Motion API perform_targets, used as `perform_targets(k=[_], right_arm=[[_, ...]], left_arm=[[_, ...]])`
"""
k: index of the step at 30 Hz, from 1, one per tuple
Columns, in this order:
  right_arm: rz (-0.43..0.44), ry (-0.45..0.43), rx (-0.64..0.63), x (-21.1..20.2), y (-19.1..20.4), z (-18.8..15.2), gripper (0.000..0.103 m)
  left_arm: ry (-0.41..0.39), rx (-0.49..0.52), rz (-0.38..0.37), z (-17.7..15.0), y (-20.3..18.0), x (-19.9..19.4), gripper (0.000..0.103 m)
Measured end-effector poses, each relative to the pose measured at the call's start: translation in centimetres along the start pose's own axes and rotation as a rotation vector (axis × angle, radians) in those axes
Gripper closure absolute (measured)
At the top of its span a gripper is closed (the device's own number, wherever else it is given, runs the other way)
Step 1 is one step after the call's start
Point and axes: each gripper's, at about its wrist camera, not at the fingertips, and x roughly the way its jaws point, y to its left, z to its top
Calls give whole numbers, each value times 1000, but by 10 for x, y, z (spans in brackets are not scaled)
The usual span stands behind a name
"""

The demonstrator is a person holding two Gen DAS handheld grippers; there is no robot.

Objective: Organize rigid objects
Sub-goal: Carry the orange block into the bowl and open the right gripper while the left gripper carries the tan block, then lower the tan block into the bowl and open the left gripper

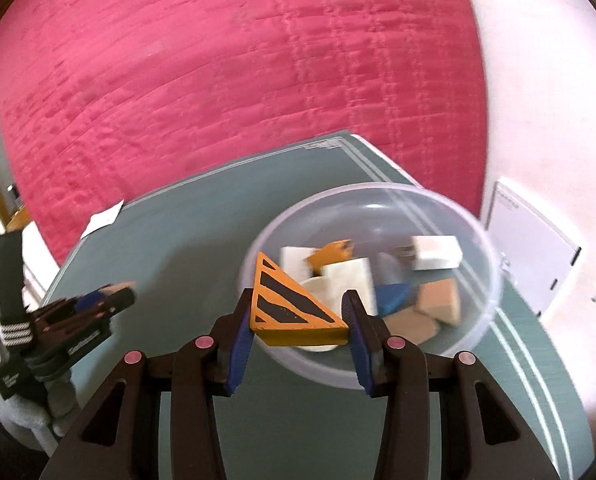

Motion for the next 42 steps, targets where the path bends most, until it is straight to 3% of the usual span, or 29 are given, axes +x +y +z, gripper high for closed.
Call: perform_targets(k=[11,20,27,30,34,42], right_arm=[[-108,-8,111,12,-53,14,59],[-149,2,111,32,-66,20,59],[-158,-43,121,7,-72,13,58],[-221,-81,75,-7,-68,6,56],[-296,-127,47,-24,-63,-9,47],[-300,-108,91,-31,-78,-22,46]], left_arm=[[7,21,-7,-2,-10,1,71],[16,24,-5,-5,-13,2,71],[20,23,-10,-6,-15,2,71],[15,24,-18,-6,-15,0,71],[16,21,-30,-3,-17,0,71],[29,52,-89,5,-44,-4,71]])
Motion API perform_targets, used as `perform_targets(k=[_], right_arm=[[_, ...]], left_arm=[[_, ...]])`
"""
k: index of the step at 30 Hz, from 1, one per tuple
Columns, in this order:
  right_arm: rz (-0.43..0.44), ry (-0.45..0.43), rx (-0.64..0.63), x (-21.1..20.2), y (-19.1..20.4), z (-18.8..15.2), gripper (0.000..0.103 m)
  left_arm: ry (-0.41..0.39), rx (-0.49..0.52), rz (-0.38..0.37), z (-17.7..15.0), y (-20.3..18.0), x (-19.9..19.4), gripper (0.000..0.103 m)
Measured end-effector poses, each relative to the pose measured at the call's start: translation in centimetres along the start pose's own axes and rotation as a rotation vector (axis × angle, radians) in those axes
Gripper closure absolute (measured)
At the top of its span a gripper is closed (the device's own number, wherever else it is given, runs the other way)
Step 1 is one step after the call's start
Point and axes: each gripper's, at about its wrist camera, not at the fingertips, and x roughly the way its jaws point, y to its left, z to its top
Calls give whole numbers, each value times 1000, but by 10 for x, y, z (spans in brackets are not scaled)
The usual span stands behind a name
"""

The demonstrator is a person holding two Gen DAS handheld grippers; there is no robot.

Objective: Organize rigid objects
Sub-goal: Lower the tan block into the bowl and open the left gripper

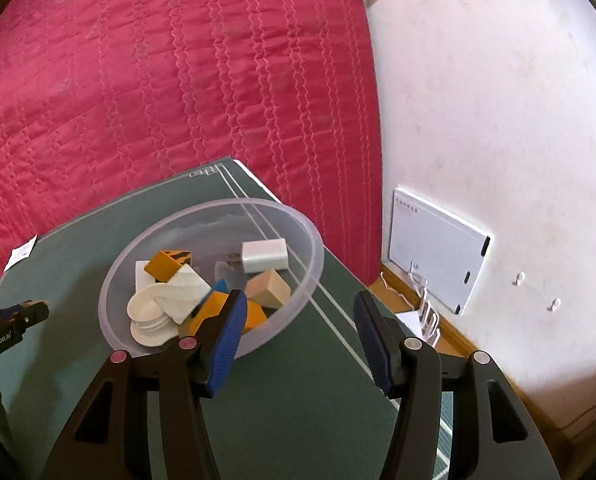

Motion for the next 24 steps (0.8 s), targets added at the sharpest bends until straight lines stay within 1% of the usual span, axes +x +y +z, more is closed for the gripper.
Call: perform_targets(k=[4,6,10,15,22,23,24], right_arm=[[17,24,39,3,-11,-4,46],[18,18,55,1,-15,-4,46],[28,15,72,2,-18,-5,45],[39,21,83,5,-18,-4,45],[45,28,86,5,-18,-4,45],[46,30,86,5,-18,-5,45],[45,30,87,5,-18,-5,45]], left_arm=[[-14,33,-28,9,-21,-2,71],[-17,39,-32,15,-33,-2,71],[-26,58,-70,26,-52,1,71],[-31,89,-100,36,-74,13,71],[-16,93,-157,45,-90,33,71],[-21,95,-164,45,-93,35,70],[-22,97,-167,46,-95,37,66]])
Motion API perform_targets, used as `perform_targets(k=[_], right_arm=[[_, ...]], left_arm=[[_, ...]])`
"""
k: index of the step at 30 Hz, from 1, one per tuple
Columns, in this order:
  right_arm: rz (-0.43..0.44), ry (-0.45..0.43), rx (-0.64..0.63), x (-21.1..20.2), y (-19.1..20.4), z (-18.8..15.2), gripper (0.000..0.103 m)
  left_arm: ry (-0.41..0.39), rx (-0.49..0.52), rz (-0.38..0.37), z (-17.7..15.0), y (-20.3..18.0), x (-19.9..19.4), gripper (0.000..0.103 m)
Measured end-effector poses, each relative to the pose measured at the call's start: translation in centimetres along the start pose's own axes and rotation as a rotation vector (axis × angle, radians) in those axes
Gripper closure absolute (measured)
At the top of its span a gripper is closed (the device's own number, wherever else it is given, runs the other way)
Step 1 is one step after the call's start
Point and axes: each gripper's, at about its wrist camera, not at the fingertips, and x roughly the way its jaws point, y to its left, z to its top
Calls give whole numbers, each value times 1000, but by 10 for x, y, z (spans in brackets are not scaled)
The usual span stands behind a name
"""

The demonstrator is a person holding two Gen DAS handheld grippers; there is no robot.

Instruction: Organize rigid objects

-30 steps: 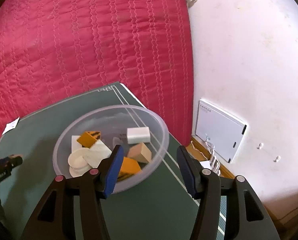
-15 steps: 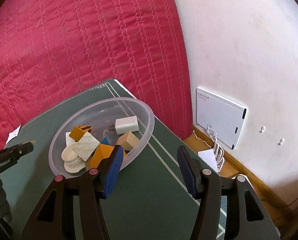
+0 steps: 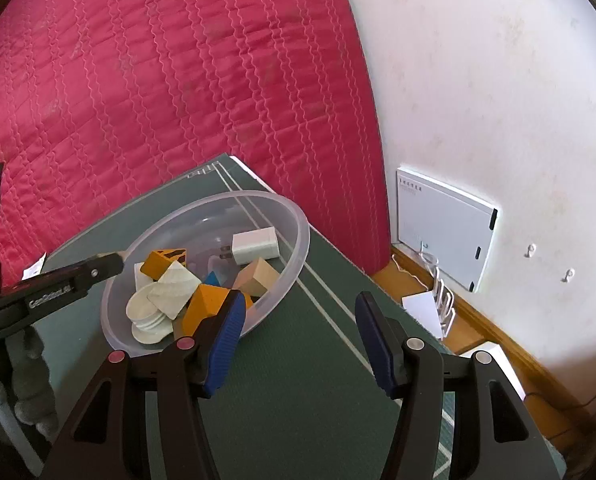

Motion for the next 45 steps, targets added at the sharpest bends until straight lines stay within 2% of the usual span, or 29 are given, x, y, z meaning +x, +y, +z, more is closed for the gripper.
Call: perform_targets(k=[1,3,10,14,18,22,27,37,45], right_arm=[[0,1,0,0,0,0,45],[1,1,-2,0,0,0,45],[8,13,-7,0,4,-5,40],[16,23,-9,-1,7,-7,36],[39,62,-10,3,9,-10,30],[68,98,-31,6,17,-12,20],[92,104,-65,0,27,-10,14],[73,77,-85,-12,34,-4,11],[61,40,-173,-24,47,-1,10]], left_arm=[[1,1,-2,1,-1,2,61],[-7,-4,4,-1,-1,3,41],[-22,-39,56,-9,15,-7,20],[-31,-59,132,-14,26,-17,15],[-40,-61,214,-22,31,-29,5],[-64,-58,254,-30,33,-44,1],[-96,-26,278,-32,25,-56,1],[-119,26,267,-35,9,-67,1],[-121,36,263,-38,4,-70,1]])
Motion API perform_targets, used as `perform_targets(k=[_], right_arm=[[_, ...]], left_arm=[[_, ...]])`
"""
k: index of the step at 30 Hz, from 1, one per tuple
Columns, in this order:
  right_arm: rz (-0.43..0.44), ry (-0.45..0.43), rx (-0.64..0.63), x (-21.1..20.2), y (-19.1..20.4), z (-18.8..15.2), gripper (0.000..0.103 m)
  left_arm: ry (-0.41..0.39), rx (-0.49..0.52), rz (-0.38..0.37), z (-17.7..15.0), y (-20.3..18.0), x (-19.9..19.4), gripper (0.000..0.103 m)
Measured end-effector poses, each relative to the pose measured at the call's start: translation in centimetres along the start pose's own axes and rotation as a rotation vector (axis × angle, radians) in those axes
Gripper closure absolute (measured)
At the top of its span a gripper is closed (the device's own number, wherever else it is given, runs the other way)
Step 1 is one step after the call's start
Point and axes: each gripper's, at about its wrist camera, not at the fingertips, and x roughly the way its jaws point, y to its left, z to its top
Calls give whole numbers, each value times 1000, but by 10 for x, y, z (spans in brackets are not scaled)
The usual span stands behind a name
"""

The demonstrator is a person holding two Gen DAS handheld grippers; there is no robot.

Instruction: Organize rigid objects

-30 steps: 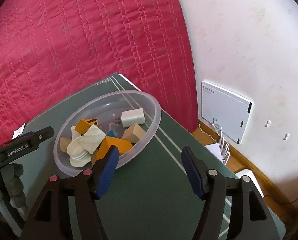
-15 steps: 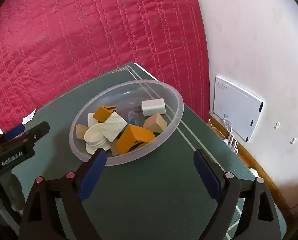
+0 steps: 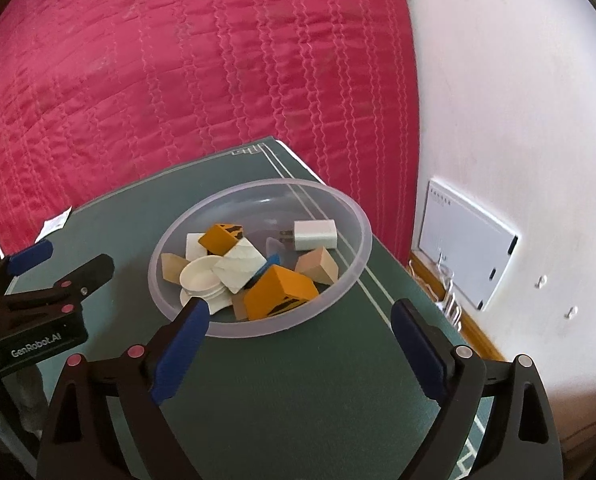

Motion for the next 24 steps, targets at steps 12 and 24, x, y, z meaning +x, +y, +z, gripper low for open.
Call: perform_targets(k=[12,24], right_arm=[[0,-2,-27,-4,5,2,9],[-14,3,-56,0,8,-1,9]], left_arm=[[-17,29,-11,-1,-12,-6,1],[-20,54,-22,-4,-19,-7,1]])
